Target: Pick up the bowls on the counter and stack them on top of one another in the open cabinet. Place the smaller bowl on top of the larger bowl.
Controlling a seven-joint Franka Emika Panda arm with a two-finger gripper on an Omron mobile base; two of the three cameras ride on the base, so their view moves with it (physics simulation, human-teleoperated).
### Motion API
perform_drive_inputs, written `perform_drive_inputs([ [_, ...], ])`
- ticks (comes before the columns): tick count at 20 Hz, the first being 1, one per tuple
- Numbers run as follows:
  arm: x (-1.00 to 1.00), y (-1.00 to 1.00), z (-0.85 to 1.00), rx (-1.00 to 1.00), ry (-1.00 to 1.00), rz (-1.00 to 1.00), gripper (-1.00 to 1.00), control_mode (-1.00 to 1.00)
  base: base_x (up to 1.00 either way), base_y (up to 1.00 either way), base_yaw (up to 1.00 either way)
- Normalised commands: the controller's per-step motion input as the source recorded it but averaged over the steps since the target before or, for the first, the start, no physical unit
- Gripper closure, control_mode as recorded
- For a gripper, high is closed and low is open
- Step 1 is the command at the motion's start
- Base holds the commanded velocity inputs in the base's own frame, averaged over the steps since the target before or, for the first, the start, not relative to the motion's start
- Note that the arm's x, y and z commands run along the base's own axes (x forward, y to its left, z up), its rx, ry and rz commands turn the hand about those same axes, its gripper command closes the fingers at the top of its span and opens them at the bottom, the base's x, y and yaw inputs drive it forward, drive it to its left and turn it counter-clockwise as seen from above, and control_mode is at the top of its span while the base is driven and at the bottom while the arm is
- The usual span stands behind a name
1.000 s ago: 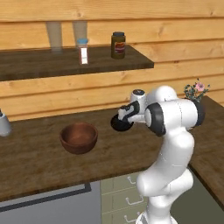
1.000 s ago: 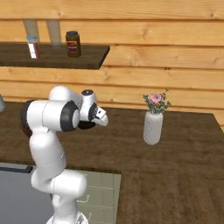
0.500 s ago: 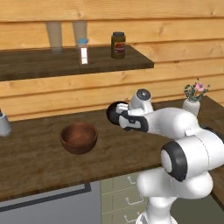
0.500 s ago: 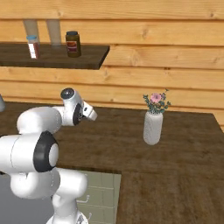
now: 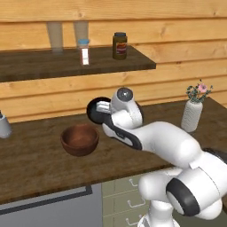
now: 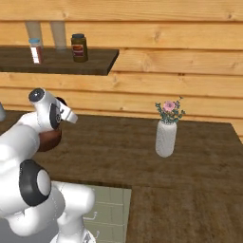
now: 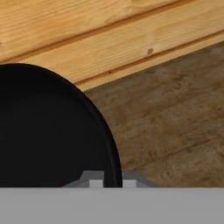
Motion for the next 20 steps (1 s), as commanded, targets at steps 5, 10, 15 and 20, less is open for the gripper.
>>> perform_drive_inputs([
  [5,-0.06,0.8,-0.05,0.0,0.23,0.05,1.0,-1.0,0.0,0.0,0.0],
  [10,0.0,0.46,-0.53,0.0,0.13,0.08,1.0,-1.0,0.0,0.0,0.0],
  [15,0.0,0.19,-0.69,0.0,0.06,0.06,1.0,-1.0,0.0,0.0,0.0],
  [20,0.02,0.2,-0.41,0.0,0.02,0.04,-1.0,-1.0,0.0,0.0,0.0],
])
